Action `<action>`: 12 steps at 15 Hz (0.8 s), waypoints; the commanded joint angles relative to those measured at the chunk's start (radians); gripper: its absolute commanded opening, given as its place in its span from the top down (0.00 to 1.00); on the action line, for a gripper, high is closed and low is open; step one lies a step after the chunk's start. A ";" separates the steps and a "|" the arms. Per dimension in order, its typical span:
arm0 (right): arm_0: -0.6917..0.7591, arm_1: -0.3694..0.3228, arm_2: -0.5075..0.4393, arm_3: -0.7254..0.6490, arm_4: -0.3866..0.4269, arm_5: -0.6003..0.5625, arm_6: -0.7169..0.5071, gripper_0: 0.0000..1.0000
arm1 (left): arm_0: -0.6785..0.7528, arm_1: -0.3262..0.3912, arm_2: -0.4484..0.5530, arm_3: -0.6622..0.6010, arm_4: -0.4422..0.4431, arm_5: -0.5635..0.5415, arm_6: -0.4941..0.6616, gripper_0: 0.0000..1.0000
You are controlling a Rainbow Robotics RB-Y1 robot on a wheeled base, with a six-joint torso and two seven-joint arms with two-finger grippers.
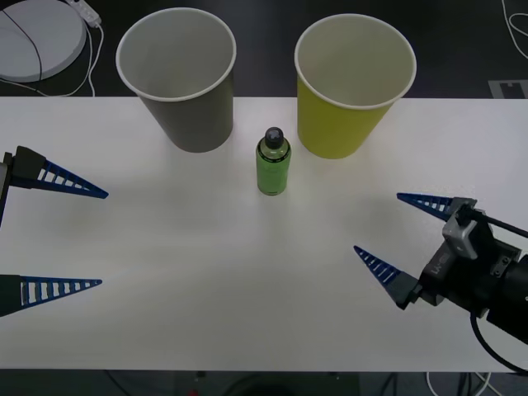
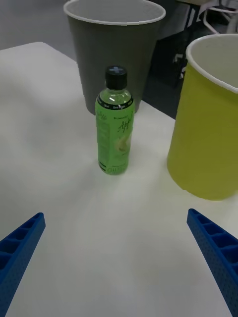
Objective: Put the can into the green bin and the plastic bottle into the gray bin
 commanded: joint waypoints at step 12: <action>-0.285 0.155 0.360 0.138 0.008 0.230 -0.053 0.00 | 0.000 0.000 0.000 0.000 0.000 0.000 0.000 0.00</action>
